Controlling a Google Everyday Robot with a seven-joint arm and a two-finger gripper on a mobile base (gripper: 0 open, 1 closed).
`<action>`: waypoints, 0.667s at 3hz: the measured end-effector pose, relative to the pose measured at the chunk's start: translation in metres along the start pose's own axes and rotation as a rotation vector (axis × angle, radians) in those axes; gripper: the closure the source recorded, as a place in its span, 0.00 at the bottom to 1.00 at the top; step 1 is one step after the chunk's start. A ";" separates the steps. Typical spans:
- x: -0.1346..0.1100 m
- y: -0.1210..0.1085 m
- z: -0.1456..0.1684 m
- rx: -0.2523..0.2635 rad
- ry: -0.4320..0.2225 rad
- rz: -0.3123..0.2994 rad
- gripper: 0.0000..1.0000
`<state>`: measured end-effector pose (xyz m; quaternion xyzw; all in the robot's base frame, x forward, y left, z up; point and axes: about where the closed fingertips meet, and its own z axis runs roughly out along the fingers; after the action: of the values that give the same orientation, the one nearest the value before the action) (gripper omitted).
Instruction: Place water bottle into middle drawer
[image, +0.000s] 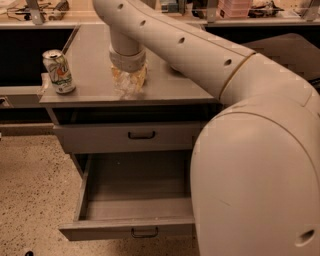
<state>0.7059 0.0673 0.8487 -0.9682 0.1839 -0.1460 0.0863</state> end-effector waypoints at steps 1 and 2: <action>-0.017 0.042 -0.022 0.041 -0.175 0.256 1.00; -0.055 0.071 -0.058 0.113 -0.337 0.497 1.00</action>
Offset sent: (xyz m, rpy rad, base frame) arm -0.1840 -0.0464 0.0431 0.6795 0.6855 -0.7751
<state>0.6153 0.0161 0.8734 -0.8977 0.3900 0.0323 0.2022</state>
